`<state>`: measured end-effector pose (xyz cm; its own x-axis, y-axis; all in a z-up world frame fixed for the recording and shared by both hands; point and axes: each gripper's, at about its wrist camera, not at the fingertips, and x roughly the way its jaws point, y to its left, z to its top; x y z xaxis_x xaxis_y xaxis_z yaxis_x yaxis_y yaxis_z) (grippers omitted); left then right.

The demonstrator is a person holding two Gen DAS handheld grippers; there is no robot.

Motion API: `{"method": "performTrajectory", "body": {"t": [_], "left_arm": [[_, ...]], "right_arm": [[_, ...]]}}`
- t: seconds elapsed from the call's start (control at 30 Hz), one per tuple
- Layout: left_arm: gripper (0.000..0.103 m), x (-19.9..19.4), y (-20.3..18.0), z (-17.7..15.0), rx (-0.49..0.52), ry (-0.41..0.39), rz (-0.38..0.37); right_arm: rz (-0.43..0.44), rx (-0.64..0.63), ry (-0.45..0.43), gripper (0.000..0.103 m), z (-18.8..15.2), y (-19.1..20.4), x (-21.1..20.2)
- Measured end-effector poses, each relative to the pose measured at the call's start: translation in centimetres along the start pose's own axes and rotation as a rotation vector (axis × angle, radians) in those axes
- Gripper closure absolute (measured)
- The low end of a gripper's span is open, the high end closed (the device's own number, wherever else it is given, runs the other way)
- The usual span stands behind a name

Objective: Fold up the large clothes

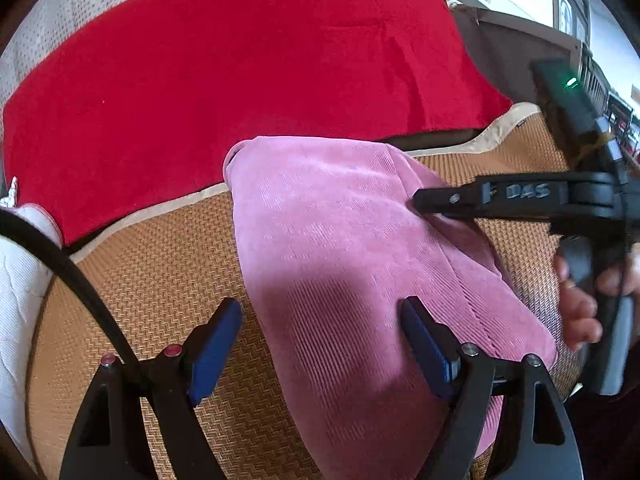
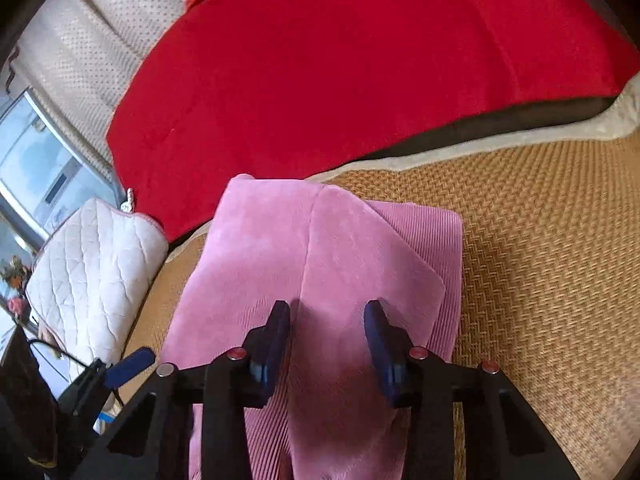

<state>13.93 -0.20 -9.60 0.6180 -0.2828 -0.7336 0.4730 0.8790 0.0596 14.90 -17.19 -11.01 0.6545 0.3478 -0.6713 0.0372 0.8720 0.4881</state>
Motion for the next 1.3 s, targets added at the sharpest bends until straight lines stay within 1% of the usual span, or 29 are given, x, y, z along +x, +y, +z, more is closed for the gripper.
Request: {"method": "performTrajectory", "body": {"t": [0.13,0.2,0.3,0.43,0.5,0.53,0.63,0.73,0.83,0.87,0.97,1.0,1.03,1.07,1.2,1.3], "left_arm": [[0.020,-0.1,-0.1,-0.1,0.001,0.003,0.009],[0.020,-0.3,-0.2,-0.2,0.001,0.004,0.013],[0.020,-0.5,-0.3,-0.2,-0.001,0.006,0.018],[0.020,-0.8,-0.7,-0.3,0.001,0.008,0.030],[0.020,-0.7,-0.8,-0.4,0.005,0.017,0.031],[0.020,-0.7,-0.8,-0.5,0.005,0.019,0.031],[0.021,-1.2,-0.8,-0.5,-0.005,0.017,0.037],[0.021,-2.2,-0.8,-0.5,-0.005,0.014,0.059],[0.021,-3.9,-1.0,-0.3,-0.006,-0.017,0.133],[0.021,-4.5,-0.9,-0.2,-0.014,-0.029,0.152],[0.020,-7.3,-0.7,-0.7,-0.072,-0.071,0.208],[0.019,-7.9,-0.6,-1.0,-0.085,-0.077,0.216],[0.017,-8.8,-0.5,-1.3,-0.102,-0.086,0.231],[0.017,-9.5,-0.5,-1.4,-0.111,-0.093,0.244],[0.017,-13.4,-0.5,-2.1,-0.139,-0.131,0.331],[0.017,-16.3,-0.6,-2.2,-0.151,-0.168,0.376]], "right_arm": [[0.007,-0.044,-0.028,0.060,-1.3,0.8,-2.9],[-0.012,-0.090,-0.024,0.060,-2.0,1.4,-4.4],[-0.039,-0.150,-0.016,0.060,-2.9,2.0,-5.4],[-0.063,-0.145,0.040,0.060,-3.7,1.4,-4.6],[-0.087,-0.118,0.114,0.060,-4.2,0.5,-2.6],[-0.092,-0.102,0.130,0.060,-4.4,0.2,-1.8],[-0.084,-0.089,0.125,0.059,-4.1,0.0,-1.8],[-0.078,-0.082,0.101,0.059,-4.1,0.0,-2.8],[-0.078,-0.092,0.055,0.059,-4.4,0.6,-4.9],[-0.078,-0.092,0.021,0.054,-4.6,0.8,-6.1],[-0.129,-0.120,-0.103,0.038,-5.4,1.8,-9.3],[-0.144,-0.132,-0.148,0.035,-5.9,2.2,-10.6],[-0.149,-0.137,-0.177,0.030,-6.5,2.5,-11.6],[-0.149,-0.141,-0.199,0.029,-7.0,2.7,-12.4],[-0.139,-0.157,-0.231,0.029,-8.9,4.1,-15.6],[-0.141,-0.179,-0.262,0.029,-10.3,5.7,-18.2]]}}
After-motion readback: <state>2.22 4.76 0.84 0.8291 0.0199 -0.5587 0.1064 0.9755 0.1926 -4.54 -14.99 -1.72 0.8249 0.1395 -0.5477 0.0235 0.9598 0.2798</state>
